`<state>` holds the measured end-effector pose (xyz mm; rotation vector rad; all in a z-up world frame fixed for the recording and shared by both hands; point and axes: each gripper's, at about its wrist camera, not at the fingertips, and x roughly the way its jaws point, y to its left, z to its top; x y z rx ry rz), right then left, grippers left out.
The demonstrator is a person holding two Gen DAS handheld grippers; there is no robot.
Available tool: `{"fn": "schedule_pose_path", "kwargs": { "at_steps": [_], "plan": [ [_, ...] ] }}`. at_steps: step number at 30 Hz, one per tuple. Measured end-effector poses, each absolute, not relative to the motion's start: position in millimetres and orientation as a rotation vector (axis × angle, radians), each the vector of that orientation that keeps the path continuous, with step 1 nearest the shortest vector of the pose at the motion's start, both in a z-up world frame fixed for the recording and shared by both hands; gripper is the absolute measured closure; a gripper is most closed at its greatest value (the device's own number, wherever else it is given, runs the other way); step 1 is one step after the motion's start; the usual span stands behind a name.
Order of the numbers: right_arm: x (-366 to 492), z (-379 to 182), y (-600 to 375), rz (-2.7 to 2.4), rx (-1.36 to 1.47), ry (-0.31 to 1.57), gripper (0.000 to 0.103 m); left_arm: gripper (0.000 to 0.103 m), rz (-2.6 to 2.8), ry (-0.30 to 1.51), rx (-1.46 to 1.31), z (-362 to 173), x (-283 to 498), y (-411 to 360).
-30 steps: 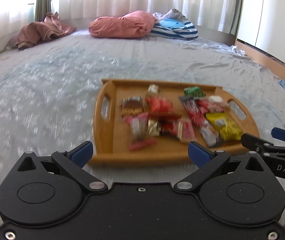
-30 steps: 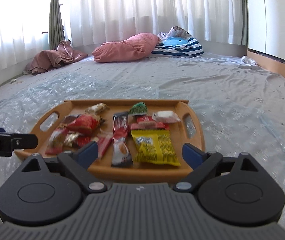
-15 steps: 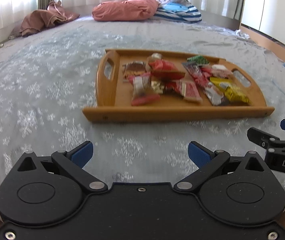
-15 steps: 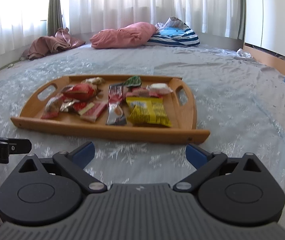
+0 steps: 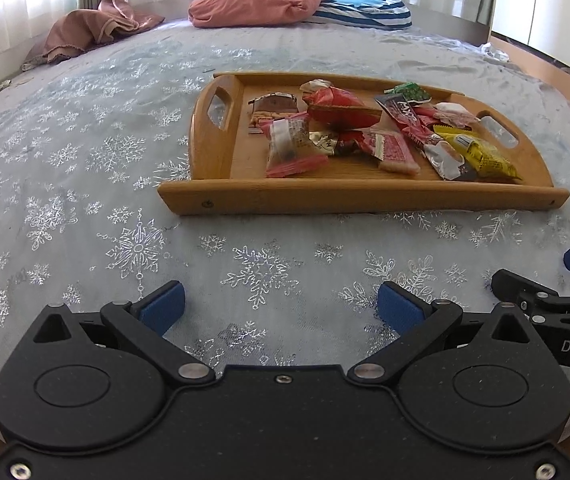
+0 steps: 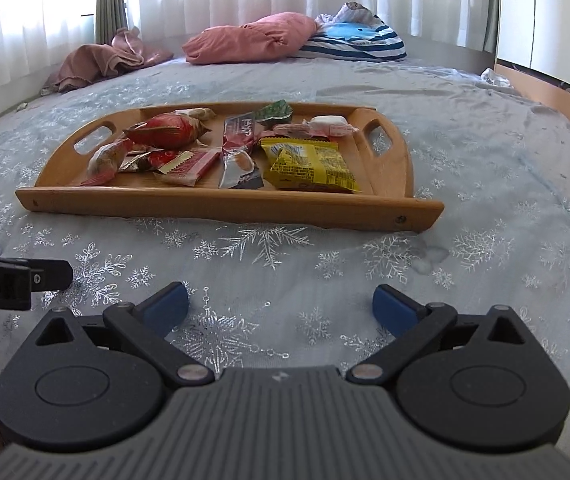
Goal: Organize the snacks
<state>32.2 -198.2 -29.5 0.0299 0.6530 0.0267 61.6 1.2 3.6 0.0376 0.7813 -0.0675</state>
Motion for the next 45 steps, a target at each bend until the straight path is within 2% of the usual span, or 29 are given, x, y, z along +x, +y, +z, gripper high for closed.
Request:
{"fn": "schedule_pose_path", "kwargs": {
  "at_steps": [45],
  "plan": [
    [40.4, -34.2, -193.6, 0.037, 0.002, 0.694, 0.000, 0.000, -0.085, 0.775, 0.048, -3.4, 67.1, -1.0]
  ]
}}
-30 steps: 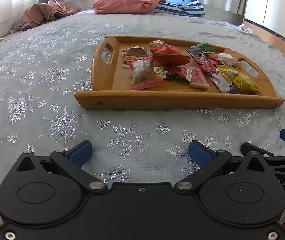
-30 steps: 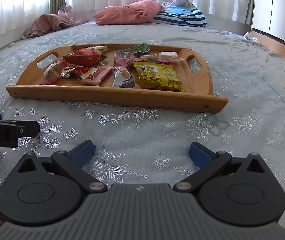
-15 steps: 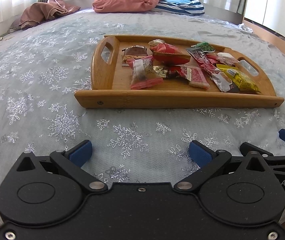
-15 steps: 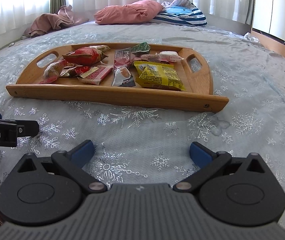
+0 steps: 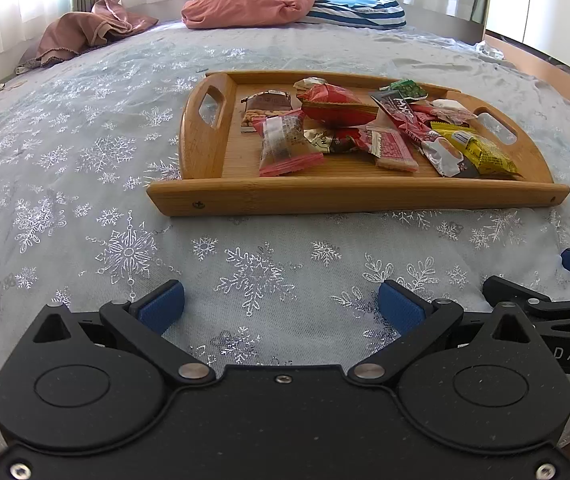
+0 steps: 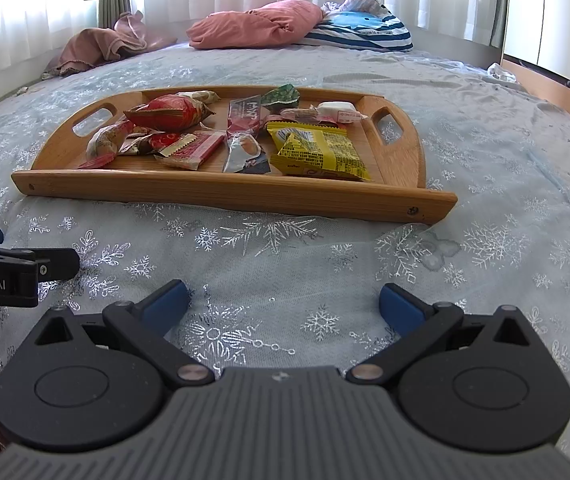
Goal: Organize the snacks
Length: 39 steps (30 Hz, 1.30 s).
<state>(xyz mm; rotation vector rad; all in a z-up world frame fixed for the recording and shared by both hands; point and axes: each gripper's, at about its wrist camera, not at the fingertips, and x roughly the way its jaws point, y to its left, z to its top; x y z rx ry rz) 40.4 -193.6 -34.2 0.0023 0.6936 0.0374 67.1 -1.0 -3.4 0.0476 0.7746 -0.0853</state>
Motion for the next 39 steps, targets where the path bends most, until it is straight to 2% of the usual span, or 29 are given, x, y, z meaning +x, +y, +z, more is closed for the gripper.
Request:
{"fn": "schedule_pose_path", "kwargs": {
  "at_steps": [39],
  "plan": [
    [40.3, -34.0, -193.8, 0.037, 0.002, 0.691, 0.000, 0.000, -0.089, 0.757, 0.044, -4.0, 63.7, 0.3]
  ]
}}
